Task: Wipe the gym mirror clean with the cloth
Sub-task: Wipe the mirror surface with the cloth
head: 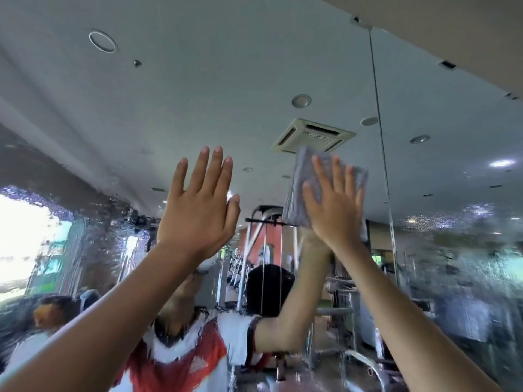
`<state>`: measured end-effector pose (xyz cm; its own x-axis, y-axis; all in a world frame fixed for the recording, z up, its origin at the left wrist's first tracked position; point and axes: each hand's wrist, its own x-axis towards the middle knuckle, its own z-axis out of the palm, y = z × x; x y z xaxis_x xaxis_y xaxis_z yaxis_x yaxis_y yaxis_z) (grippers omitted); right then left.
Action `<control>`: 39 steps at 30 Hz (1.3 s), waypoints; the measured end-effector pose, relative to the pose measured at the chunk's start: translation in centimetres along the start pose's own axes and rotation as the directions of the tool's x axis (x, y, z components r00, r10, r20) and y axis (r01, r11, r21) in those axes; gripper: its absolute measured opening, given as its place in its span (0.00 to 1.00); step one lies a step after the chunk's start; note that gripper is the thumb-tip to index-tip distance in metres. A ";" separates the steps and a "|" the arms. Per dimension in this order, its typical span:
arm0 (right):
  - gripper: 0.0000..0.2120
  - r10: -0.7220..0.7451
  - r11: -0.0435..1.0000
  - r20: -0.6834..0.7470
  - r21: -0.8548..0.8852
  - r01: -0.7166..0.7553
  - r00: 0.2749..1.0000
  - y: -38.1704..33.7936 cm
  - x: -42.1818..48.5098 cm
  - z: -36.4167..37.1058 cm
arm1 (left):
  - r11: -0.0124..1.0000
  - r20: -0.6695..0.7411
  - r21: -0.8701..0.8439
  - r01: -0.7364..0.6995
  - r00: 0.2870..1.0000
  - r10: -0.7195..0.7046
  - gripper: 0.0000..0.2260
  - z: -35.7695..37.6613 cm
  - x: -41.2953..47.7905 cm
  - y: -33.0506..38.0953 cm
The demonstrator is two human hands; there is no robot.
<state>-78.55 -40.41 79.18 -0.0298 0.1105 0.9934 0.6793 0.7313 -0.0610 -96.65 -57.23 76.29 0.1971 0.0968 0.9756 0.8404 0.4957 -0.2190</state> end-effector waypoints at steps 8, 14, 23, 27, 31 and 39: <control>0.28 -0.196 0.980 -0.005 0.032 0.196 0.981 -6.4 -3.1 0.1 | 1.000 0.005 0.003 -0.024 1.000 0.024 0.29 -0.2 -0.7 -0.1; 0.29 -0.266 0.964 0.034 0.013 0.266 0.963 1.4 -5.5 0.2 | 0.999 0.038 0.034 -0.039 0.999 0.038 0.28 -0.3 -2.7 0.5; 0.30 -0.097 0.995 0.006 0.035 0.097 0.995 -6.5 -2.3 -0.1 | 0.999 -0.018 0.019 -0.027 0.999 0.027 0.28 0.0 -2.9 0.5; 0.28 -0.381 0.925 0.049 0.039 0.379 0.923 -3.1 -8.2 0.4 | 0.999 -0.008 0.032 -0.037 0.999 0.037 0.28 0.0 -2.8 0.4; 0.31 -0.188 0.982 0.040 0.007 0.188 0.981 0.1 -5.5 0.1 | 0.995 0.005 0.057 -0.079 0.997 0.079 0.28 -0.3 -2.7 -0.3; 0.30 -0.147 0.986 0.018 0.076 0.146 0.989 -7.5 -2.3 0.0 | 0.992 -0.052 0.048 -0.118 0.991 0.120 0.29 -0.2 -3.0 -1.2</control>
<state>-83.56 -46.20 77.33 -0.1424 0.0133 0.9897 0.6098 0.7888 0.0771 -98.19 -58.28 73.60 0.3228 0.1106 0.9400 0.7860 0.5220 -0.3313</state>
